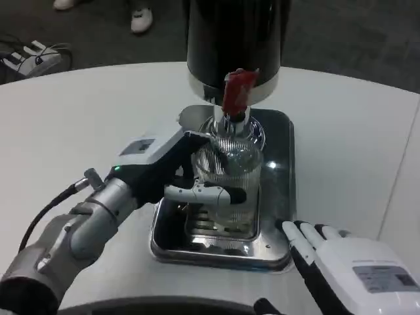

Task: Grasp the cup under the faucet to collect the drink, then remove the cup.

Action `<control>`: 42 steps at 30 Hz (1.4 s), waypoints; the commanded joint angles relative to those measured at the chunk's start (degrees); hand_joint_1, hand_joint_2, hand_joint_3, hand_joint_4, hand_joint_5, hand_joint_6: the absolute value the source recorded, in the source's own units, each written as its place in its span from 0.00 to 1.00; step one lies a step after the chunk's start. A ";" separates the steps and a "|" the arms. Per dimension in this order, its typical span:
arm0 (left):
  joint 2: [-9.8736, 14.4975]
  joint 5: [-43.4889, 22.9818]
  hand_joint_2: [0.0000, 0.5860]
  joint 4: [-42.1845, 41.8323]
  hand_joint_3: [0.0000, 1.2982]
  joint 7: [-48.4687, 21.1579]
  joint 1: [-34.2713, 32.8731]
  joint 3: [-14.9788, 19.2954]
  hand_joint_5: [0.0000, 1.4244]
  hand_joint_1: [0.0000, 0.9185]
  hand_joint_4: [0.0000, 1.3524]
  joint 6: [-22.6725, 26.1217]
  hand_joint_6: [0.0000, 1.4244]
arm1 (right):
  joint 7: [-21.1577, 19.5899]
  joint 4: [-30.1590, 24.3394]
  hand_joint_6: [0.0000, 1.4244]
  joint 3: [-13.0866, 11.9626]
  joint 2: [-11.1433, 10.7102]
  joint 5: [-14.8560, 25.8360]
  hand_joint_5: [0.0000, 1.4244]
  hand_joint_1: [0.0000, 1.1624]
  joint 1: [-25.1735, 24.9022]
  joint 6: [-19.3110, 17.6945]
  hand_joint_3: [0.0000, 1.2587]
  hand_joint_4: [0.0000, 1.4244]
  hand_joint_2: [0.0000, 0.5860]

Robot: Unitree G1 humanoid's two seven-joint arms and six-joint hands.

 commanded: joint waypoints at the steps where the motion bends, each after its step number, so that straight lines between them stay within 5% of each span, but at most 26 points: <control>1: 1.29 -0.45 0.00 -0.66 0.39 -0.89 0.58 0.01 0.49 0.16 0.45 0.17 0.77 | 0.21 -1.04 0.00 2.72 4.62 0.67 0.00 0.19 1.47 -0.53 0.00 0.00 0.69; 2: 1.40 -0.42 0.00 -0.80 0.39 -0.84 0.60 0.04 0.48 0.15 0.45 0.20 0.76 | 0.24 -1.04 0.00 2.71 4.63 0.73 0.00 0.19 1.50 -0.59 0.00 0.00 0.69; 4: 1.59 -0.39 0.00 -1.03 0.38 -0.82 0.55 0.06 0.47 0.15 0.29 0.24 0.74 | 0.28 -1.04 0.00 2.67 4.64 0.87 0.00 0.19 1.57 -0.71 0.00 0.00 0.69; 7: 1.90 -0.56 0.00 -1.63 0.34 -0.80 0.54 0.29 0.44 0.13 0.25 0.40 0.68 | 0.35 -1.04 0.00 2.70 4.64 1.03 0.00 0.20 1.55 -0.78 0.00 0.00 0.69; 12: 2.15 -1.60 0.00 -2.53 0.16 -1.58 0.58 0.95 0.25 0.03 0.08 0.38 0.43 | 0.87 -0.99 0.00 2.65 4.79 1.24 0.00 0.20 1.30 -0.59 0.00 0.00 0.69; 16: 2.50 -3.01 0.00 -3.70 0.11 -2.71 1.03 1.69 0.19 0.00 0.03 -0.08 0.38 | 0.88 -0.85 0.00 2.90 4.93 1.17 0.00 0.20 1.31 -0.59 0.00 0.00 0.69; 21: 4.69 -6.37 0.00 -6.71 0.13 -4.55 3.67 4.03 0.20 0.00 0.05 -1.57 0.39 | 0.49 -0.77 0.00 2.75 5.16 1.35 0.00 0.20 1.24 -0.32 0.00 0.00 0.69; 24: 6.95 -9.79 0.02 -9.32 0.21 -6.87 6.75 6.13 0.27 0.00 0.16 -3.32 0.41 | 0.35 -0.72 0.00 2.53 5.21 1.50 0.00 0.20 1.29 -0.14 0.00 0.00 0.69; 29: 10.61 -18.73 0.07 -14.14 0.32 -10.92 14.18 12.43 0.38 0.00 0.31 -7.20 0.52 | 0.00 -0.06 0.00 2.48 5.37 1.83 0.00 0.20 1.39 0.21 0.00 0.00 0.69; 32: 11.24 -26.12 0.09 -17.45 0.34 -14.24 17.69 16.62 0.39 0.00 0.33 -8.66 0.47 | -0.22 0.49 0.00 2.59 5.65 1.85 0.00 0.20 0.96 0.46 0.00 0.00 0.69; 37: 10.66 -38.86 0.10 -27.12 0.34 -22.58 20.31 20.99 0.35 0.00 0.33 -4.47 0.41 | -0.04 1.05 0.00 2.42 5.71 1.89 0.00 0.20 0.13 1.02 0.00 0.00 0.69; 42: 9.90 -47.33 0.11 -34.79 0.27 -30.55 16.93 21.74 0.29 0.00 0.24 6.17 0.33 | 0.00 1.07 0.00 2.58 5.53 1.73 0.00 0.20 -0.11 1.10 0.00 0.00 0.69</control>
